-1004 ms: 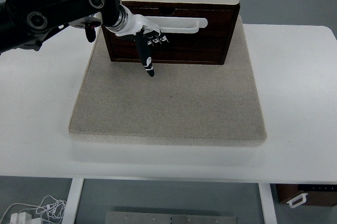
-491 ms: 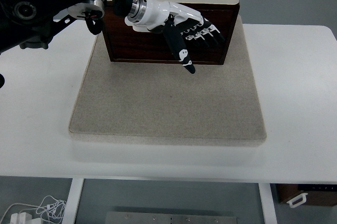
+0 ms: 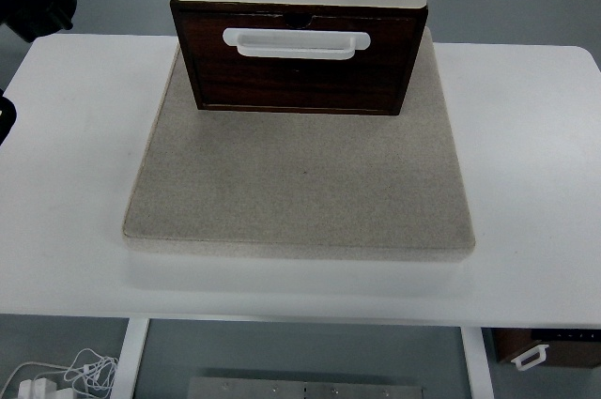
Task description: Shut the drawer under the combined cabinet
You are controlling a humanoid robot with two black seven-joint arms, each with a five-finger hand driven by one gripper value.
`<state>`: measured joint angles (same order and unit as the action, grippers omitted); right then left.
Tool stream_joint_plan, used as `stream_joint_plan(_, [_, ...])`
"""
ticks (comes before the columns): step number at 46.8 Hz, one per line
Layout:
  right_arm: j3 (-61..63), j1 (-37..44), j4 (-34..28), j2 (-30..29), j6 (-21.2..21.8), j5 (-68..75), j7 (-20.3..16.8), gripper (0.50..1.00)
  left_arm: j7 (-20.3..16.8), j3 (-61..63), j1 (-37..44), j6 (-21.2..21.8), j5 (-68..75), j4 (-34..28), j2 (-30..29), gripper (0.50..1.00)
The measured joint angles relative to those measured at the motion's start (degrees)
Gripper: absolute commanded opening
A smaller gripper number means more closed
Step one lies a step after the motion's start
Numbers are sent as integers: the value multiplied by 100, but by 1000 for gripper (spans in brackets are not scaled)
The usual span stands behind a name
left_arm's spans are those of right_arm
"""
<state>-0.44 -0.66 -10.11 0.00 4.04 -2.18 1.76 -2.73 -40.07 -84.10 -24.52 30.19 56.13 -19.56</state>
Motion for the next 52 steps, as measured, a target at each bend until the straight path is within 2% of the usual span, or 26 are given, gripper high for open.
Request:
stream_joint_plan(8, [0, 1, 0, 0, 0, 0, 1, 952, -63, -925, 13, 88, -406, -286, -62, 996])
stream_joint_plan(23, [0, 2, 0, 0, 0, 3, -1, 952, -62, -2602, 47, 621, -457, -1097, -247, 996])
stream_joint_plan(29, [-1, -4, 0, 0, 0, 2, -1, 952, -43, -2768, 56, 1015, -669, -1519, -359, 996])
stream_joint_plan(37, [23, -4, 0, 0, -1, 0, -1, 952, 42, -2687, -14, 1740, -1137, -2354, -381, 996])
stream_joint_plan(46, [45, 0, 0, 0, 0, -1, -1, 952, 123, -2675, 27, 1906, -1392, -3220, -379, 996])
stream_joint_plan(52, [30, 3, 0, 0, 0, -1, -1, 952, 442, -2680, 67, 1983, -1685, -3642, -339, 996])
